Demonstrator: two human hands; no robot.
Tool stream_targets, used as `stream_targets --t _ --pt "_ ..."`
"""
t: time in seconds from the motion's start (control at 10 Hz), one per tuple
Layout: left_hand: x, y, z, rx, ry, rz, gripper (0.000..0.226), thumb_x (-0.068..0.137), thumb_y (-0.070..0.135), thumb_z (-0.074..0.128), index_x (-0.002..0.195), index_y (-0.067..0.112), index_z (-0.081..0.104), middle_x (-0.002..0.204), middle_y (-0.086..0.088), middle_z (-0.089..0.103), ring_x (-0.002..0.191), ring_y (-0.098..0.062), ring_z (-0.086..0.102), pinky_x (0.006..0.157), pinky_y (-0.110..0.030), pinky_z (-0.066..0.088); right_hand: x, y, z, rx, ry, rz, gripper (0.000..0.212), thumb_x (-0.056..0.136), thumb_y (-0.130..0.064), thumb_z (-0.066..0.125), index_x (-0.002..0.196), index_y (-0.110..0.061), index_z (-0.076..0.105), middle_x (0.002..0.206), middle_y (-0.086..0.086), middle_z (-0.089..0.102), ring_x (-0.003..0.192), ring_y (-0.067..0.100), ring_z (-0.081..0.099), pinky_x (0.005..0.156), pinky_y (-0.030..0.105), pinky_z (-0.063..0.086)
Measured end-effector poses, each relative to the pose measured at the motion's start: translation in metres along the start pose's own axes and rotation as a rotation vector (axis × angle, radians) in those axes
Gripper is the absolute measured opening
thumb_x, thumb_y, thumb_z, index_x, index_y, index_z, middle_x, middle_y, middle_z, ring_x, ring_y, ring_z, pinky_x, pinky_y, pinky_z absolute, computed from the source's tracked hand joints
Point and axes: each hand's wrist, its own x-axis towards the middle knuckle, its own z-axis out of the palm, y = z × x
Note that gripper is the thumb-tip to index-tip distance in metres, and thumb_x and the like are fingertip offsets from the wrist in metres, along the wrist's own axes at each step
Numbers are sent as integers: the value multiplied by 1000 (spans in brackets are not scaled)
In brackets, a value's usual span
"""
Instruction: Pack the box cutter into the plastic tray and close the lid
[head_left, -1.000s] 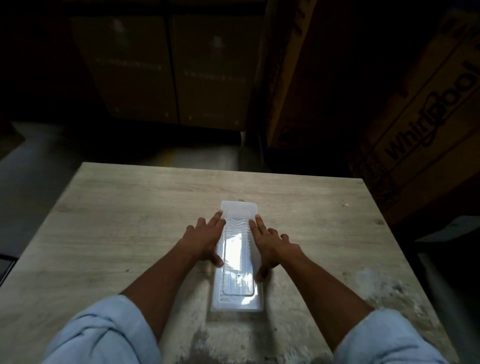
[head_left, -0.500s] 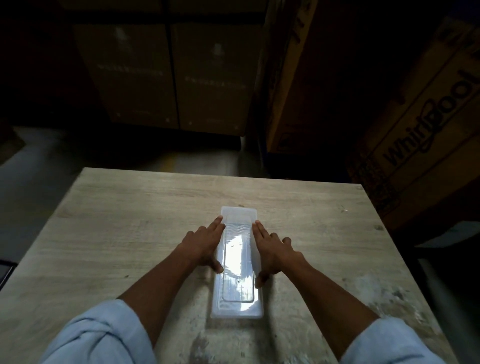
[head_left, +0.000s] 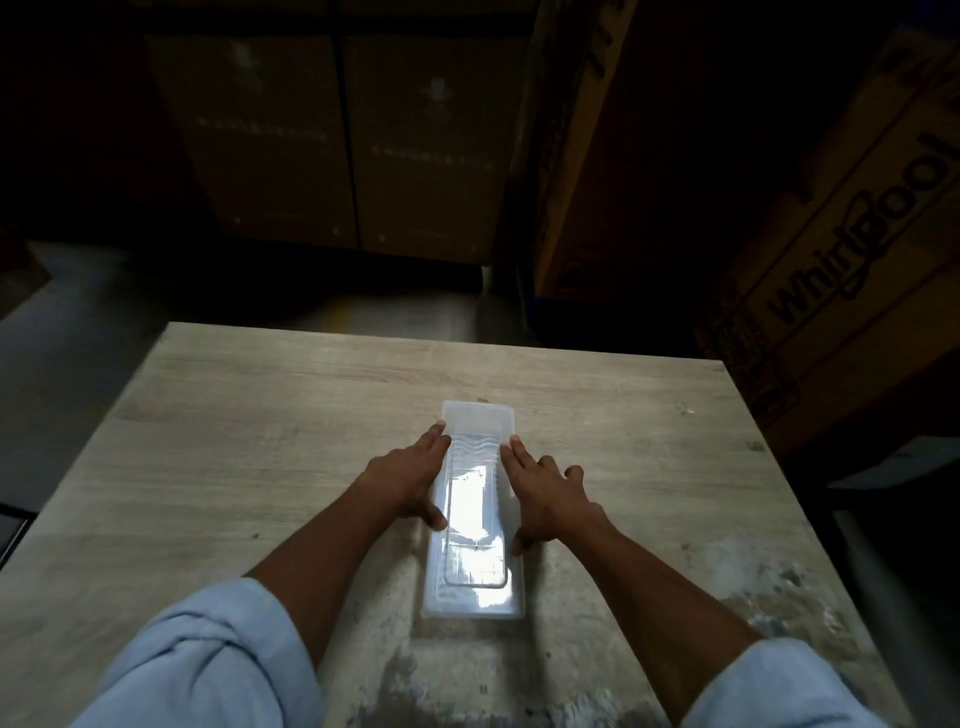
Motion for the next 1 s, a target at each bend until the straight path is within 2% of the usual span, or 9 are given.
stream_targets --t 0.2,0.3,0.4,0.5,0.6,0.7,0.8,0.9,1.0 --pt "-2 -2 6 27 17 15 127 66 44 86 155 26 -3 167 9 -14 139 -33 44 104 -54 47 -9 3 12 52 70 26 125 64 -44 91 156 -29 8 170 0 4 147 36 24 113 65 21" --pt "-5 -6 11 75 32 26 120 72 51 79 156 25 -3 166 9 -15 135 -34 46 102 -53 48 -13 3 19 82 101 24 113 68 -42 88 154 -32 16 169 -2 10 146 36 27 113 65 22" --pt "-16 -3 12 176 91 37 101 81 52 70 155 19 9 168 2 -4 131 -36 46 96 -50 47 -19 2 19 73 119 18 103 72 -39 86 153 -30 23 168 -2 17 144 36 31 112 64 26" --pt "-31 3 21 228 246 90 66 88 41 64 142 12 40 161 -10 30 125 -36 50 92 -48 48 -24 -2 21 53 220 18 78 78 -31 82 144 -24 42 158 -1 40 135 34 44 107 59 35" --pt "-43 7 36 288 369 138 43 81 30 73 117 11 62 142 -14 57 109 -35 63 76 -45 57 -32 -7 23 48 299 -4 56 84 -23 77 134 -20 54 147 -1 54 126 31 54 102 53 42" --pt "-50 7 46 324 351 130 45 69 37 83 105 15 68 128 -10 68 96 -30 69 64 -41 59 -37 -8 30 53 338 -27 41 87 -19 74 126 -17 63 140 0 60 118 30 60 97 47 51" --pt "-54 6 49 339 417 119 50 69 46 81 108 16 67 130 -7 67 100 -28 68 66 -40 58 -45 -6 36 81 349 -14 36 90 -24 70 125 -17 65 148 2 55 119 32 60 95 45 53" --pt "-60 6 46 330 514 112 49 79 49 72 114 15 64 129 -8 67 107 -30 66 75 -42 57 -55 -5 42 111 397 -25 44 95 -31 62 136 -17 57 155 3 47 130 31 53 102 45 48" --pt "-63 9 41 343 622 79 49 90 48 51 122 13 58 131 -10 65 118 -31 62 90 -45 53 -66 -10 43 121 453 14 54 99 -33 55 148 -16 41 162 7 35 146 29 36 116 45 33"
